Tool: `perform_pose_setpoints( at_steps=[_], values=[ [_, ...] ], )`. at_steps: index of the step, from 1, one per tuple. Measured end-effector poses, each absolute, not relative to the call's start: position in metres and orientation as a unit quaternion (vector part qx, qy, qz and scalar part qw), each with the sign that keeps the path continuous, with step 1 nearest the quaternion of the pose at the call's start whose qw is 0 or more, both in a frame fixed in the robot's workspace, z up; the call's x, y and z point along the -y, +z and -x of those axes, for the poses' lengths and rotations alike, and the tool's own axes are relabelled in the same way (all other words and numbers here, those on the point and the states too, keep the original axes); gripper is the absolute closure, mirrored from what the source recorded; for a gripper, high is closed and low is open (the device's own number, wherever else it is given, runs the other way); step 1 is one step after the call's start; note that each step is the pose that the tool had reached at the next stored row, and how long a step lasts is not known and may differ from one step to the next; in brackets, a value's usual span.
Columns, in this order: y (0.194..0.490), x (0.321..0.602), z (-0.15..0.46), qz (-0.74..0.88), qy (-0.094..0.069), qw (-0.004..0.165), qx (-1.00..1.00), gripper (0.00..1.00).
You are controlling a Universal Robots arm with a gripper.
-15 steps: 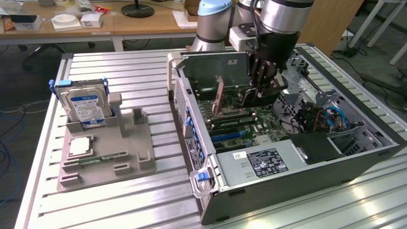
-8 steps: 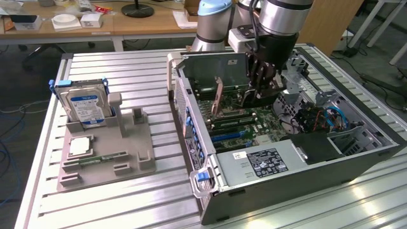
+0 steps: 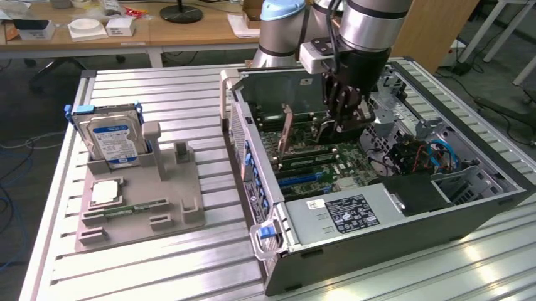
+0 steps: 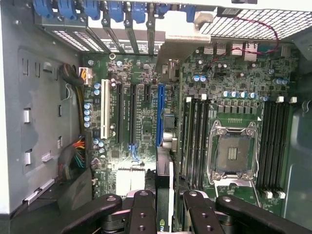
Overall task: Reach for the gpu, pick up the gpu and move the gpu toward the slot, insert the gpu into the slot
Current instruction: 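Insert the gpu into the slot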
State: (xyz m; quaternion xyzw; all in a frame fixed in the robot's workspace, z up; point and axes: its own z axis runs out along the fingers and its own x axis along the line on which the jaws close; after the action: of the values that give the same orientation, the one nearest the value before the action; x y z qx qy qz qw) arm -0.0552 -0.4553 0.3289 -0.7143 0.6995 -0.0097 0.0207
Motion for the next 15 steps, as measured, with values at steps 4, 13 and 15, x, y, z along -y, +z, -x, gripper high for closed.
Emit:
perform_pose_setpoints(
  at_steps=[4,13,15],
  values=[
    [0.324,0.455,0.055,0.714,-0.010,0.021,-0.699,0.73],
    [0.309,0.455,0.056,0.714,-0.009,0.021,-0.700,0.73],
    [0.306,0.455,0.056,0.714,-0.008,0.020,-0.700,0.73]
  ],
)
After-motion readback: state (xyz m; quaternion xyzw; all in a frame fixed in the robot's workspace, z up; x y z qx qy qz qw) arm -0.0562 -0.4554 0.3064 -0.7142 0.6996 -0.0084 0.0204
